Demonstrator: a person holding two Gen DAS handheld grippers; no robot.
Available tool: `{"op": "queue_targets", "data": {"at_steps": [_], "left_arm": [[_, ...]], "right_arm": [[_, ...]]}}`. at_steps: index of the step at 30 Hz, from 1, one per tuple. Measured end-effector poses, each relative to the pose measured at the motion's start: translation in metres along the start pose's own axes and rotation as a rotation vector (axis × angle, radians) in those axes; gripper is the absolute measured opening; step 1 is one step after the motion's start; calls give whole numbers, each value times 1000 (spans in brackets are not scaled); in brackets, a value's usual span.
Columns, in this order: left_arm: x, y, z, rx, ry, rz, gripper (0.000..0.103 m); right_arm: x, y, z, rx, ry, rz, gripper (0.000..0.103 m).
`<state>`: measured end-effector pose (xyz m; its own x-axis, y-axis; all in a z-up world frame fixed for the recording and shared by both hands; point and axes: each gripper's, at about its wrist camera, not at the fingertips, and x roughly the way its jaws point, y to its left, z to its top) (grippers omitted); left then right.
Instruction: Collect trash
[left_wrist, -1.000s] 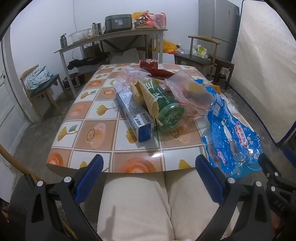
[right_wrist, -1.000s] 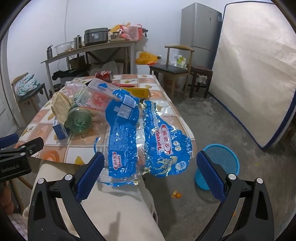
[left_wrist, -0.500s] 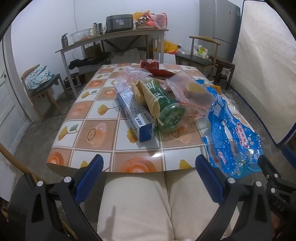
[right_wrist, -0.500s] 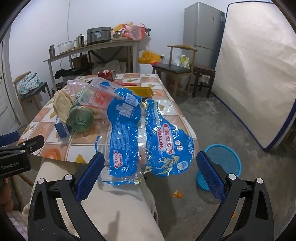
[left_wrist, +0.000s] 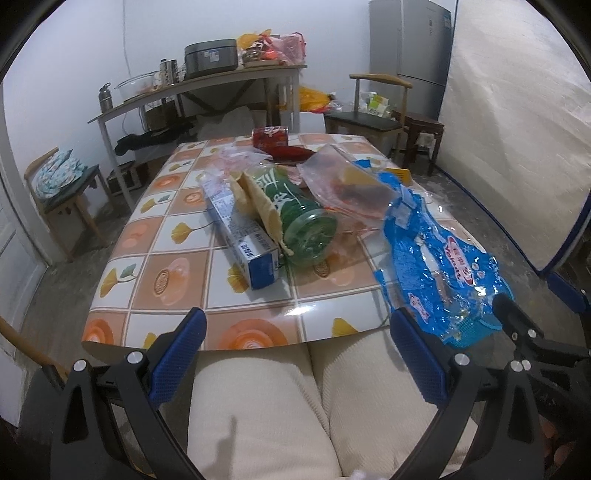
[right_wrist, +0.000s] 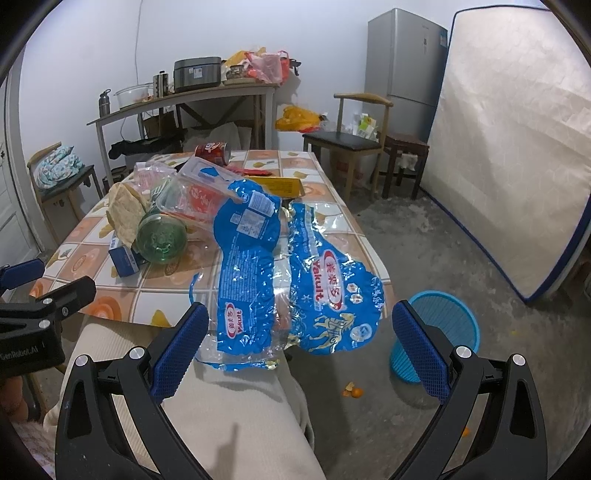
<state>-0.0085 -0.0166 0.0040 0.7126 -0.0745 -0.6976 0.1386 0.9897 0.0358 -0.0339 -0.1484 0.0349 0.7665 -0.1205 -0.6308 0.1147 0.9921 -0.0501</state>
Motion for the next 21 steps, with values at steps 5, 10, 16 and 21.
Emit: {"op": "queue_targets", "data": {"at_steps": [5, 10, 16, 21], "left_arm": [[2, -2, -1, 8, 8, -8, 98], [3, -6, -2, 22, 14, -16, 98], [2, -6, -2, 25, 15, -18, 98], [2, -9, -2, 33, 18, -27, 98]], "right_arm": [[0, -1, 0, 2, 2, -2, 95], [-1, -5, 0, 9, 0, -7, 95], [-1, -6, 0, 14, -2, -16, 95], [-2, -10, -1, 19, -1, -26, 95]]}}
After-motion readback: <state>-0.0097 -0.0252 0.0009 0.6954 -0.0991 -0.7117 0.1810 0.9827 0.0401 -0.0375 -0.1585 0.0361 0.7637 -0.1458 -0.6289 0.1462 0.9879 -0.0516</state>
